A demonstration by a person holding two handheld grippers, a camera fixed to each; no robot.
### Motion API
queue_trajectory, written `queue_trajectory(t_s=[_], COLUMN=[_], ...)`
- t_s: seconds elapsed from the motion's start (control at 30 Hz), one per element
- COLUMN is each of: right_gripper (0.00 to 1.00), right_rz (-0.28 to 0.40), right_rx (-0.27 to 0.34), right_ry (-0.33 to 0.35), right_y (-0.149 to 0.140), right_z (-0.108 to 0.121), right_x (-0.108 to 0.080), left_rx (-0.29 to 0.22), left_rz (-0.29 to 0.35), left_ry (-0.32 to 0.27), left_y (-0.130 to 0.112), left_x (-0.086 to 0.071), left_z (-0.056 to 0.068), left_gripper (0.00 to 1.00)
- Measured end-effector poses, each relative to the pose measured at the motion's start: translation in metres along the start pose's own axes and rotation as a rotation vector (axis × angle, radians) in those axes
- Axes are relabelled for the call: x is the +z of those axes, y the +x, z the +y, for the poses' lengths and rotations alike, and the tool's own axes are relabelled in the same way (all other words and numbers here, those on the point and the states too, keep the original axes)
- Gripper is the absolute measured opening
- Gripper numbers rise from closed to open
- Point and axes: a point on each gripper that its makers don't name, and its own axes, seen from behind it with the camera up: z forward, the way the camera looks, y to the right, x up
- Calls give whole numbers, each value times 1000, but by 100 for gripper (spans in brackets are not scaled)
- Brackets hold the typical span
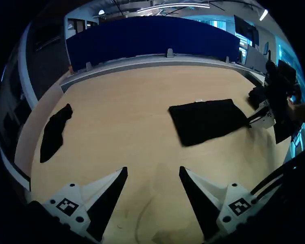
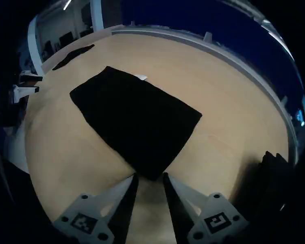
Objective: Fold towel
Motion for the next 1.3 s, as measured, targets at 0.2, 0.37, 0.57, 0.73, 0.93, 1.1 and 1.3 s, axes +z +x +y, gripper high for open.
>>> queue_trajectory(t_s=[0.2, 0.37, 0.57, 0.73, 0.93, 1.1, 1.3], right_gripper=[19, 6, 5, 4, 4, 4, 4], right_rz=[5, 10, 23, 43, 103, 165, 214], right_rx=[4, 10, -2, -32, -62, -94, -155], right_ry=[-7, -7, -16, -30, -48, -56, -57], right_y=[2, 3, 9, 19, 51, 91, 135], right_z=[0, 0, -1, -2, -3, -6, -14], right_x=[0, 0, -2, -9, -24, -36, -44], left_rx=[-2, -8, -10, -11, -20, -31, -50], left_rz=[-1, -1, 0, 4, 16, 31, 46], left_ry=[6, 10, 11, 10, 10, 14, 18], left_y=[-4, -6, -6, -4, -1, 4, 8], left_x=[-5, -8, -10, -12, -14, -17, -23], left_z=[-3, -4, -5, -5, -5, -7, -9], left_gripper=[94, 94, 94, 94, 94, 94, 94])
